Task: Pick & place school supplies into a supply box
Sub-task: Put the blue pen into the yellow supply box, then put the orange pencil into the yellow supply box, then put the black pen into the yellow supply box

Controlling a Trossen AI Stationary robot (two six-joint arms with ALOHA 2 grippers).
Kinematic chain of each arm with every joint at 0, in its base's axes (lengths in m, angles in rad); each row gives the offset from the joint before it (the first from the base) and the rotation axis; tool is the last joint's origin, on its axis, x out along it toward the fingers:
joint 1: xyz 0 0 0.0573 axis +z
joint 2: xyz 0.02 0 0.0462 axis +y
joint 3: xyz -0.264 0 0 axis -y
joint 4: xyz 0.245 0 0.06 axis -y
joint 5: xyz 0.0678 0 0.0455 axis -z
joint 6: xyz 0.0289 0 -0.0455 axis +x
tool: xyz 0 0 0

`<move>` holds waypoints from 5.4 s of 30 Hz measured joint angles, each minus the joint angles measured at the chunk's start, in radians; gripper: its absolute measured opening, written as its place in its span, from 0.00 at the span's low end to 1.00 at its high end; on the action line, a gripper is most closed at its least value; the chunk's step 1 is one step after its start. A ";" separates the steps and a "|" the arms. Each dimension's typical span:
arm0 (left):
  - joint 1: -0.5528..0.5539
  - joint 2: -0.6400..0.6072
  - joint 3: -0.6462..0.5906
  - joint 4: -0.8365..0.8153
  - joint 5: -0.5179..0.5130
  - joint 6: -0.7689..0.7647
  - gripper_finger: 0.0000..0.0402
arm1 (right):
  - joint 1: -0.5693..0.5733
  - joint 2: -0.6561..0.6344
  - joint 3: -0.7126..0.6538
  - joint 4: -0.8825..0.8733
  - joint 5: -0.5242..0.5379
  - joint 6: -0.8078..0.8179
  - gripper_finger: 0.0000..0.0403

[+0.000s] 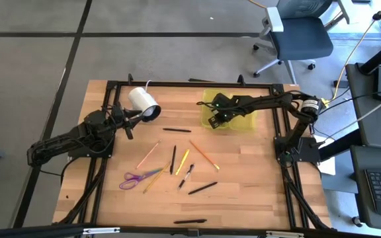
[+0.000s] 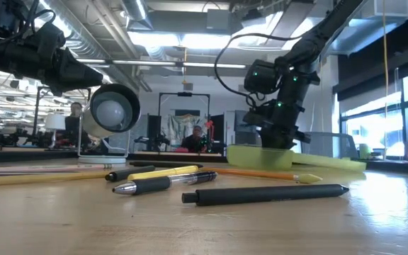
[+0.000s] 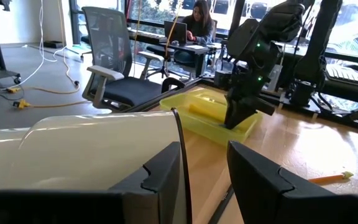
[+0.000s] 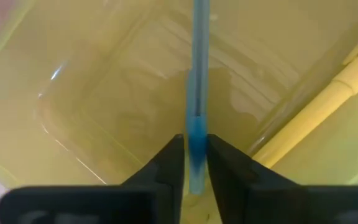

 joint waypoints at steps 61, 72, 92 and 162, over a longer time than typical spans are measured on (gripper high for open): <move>0.000 0.000 0.000 0.000 0.000 0.000 0.32 | 0.757 0.026 0.105 -0.152 0.116 0.373 0.42; 0.000 0.000 0.000 0.000 0.000 0.000 0.32 | 0.757 0.072 0.108 -0.192 0.124 0.398 0.39; 0.000 0.005 0.000 -0.001 0.000 0.000 0.32 | 0.757 0.103 0.123 -0.233 0.152 0.368 0.07; 0.000 0.005 0.000 0.000 0.000 0.000 0.32 | 0.080 -0.001 0.203 -0.452 0.167 0.016 0.28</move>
